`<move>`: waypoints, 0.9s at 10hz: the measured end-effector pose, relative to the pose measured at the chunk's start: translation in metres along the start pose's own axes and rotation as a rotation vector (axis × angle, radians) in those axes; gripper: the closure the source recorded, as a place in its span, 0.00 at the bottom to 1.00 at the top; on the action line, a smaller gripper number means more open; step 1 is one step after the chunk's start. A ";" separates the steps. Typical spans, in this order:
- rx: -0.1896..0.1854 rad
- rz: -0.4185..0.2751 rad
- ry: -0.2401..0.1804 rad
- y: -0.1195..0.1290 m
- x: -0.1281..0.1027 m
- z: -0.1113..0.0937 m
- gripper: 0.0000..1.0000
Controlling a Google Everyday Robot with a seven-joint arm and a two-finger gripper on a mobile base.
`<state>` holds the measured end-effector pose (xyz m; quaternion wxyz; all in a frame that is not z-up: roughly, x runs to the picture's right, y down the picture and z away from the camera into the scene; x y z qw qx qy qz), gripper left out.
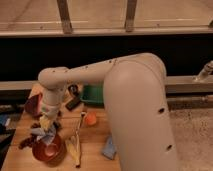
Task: Place towel in red bowl
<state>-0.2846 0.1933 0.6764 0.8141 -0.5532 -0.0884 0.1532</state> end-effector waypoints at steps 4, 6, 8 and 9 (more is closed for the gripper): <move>-0.039 0.016 0.039 0.000 0.005 0.025 0.71; -0.041 0.033 0.041 -0.005 0.010 0.025 0.53; -0.045 0.038 0.047 -0.006 0.011 0.026 0.32; -0.047 0.041 0.049 -0.007 0.012 0.026 0.24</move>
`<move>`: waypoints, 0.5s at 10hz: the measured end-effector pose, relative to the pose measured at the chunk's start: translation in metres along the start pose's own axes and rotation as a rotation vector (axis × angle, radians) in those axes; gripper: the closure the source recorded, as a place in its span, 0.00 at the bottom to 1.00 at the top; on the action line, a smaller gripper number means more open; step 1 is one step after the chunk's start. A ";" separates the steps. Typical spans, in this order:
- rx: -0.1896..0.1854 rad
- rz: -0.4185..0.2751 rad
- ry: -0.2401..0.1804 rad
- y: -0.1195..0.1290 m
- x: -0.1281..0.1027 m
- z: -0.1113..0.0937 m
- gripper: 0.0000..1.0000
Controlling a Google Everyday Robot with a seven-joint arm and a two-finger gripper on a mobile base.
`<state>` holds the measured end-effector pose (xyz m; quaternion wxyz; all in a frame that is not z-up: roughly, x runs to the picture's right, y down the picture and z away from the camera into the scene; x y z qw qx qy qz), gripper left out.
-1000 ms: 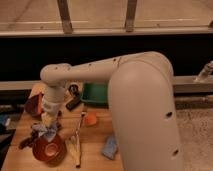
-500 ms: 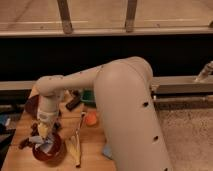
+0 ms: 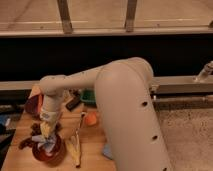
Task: Place towel in red bowl
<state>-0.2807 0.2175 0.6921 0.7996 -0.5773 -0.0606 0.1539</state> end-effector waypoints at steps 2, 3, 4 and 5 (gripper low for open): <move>-0.002 -0.001 0.003 -0.001 0.001 -0.001 0.20; 0.000 -0.006 0.006 -0.002 0.000 -0.002 0.20; 0.009 -0.013 0.009 -0.002 -0.002 -0.005 0.20; 0.038 -0.030 0.014 0.000 -0.008 -0.015 0.20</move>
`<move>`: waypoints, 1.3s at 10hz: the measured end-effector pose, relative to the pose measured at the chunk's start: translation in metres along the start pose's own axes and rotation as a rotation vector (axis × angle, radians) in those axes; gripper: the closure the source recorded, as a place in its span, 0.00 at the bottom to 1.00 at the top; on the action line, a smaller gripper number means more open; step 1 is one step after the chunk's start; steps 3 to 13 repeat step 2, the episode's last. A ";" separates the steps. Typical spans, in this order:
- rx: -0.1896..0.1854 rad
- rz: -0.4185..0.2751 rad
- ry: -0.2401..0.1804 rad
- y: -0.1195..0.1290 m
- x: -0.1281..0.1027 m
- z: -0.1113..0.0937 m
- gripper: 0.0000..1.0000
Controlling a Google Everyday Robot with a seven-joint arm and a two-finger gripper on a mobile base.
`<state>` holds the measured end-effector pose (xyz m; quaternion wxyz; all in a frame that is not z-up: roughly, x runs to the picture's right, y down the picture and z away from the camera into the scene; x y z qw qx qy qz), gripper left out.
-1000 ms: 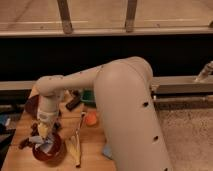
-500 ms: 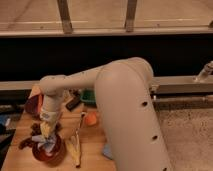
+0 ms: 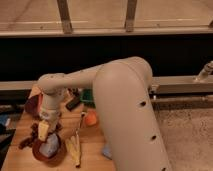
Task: Place towel in red bowl
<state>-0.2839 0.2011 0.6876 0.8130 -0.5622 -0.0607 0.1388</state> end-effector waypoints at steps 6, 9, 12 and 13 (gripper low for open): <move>0.093 -0.019 -0.007 0.004 -0.011 -0.031 0.20; 0.093 -0.019 -0.007 0.004 -0.011 -0.031 0.20; 0.093 -0.019 -0.007 0.004 -0.011 -0.031 0.20; 0.093 -0.019 -0.007 0.004 -0.011 -0.031 0.20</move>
